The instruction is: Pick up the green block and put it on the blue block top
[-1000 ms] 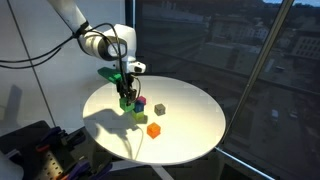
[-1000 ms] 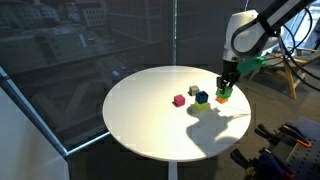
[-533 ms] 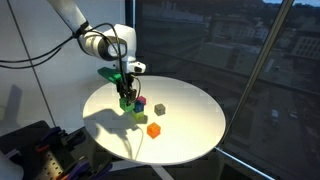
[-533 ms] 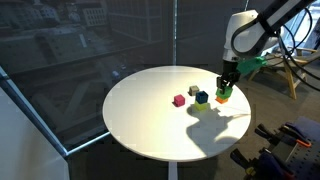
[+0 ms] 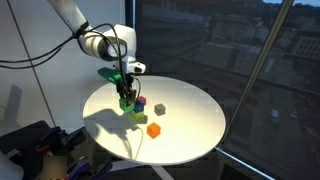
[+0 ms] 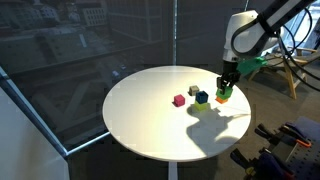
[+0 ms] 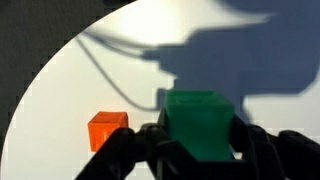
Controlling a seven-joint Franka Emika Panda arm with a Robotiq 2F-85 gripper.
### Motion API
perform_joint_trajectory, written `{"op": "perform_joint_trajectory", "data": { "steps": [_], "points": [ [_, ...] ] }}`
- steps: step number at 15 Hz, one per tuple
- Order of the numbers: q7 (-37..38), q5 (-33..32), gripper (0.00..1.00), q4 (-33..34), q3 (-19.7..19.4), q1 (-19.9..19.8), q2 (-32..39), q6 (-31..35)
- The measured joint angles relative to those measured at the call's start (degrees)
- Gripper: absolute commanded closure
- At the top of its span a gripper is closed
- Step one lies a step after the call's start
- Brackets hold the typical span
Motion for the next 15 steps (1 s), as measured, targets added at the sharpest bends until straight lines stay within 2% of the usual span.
{"op": "perform_joint_trajectory", "data": {
  "steps": [10,15],
  "points": [
    [0.3,0.3,0.70,2.1,0.0,0.0,0.0,-0.2],
    [1.1,0.3,0.70,5.2,0.0,0.0,0.0,-3.1]
  ]
}}
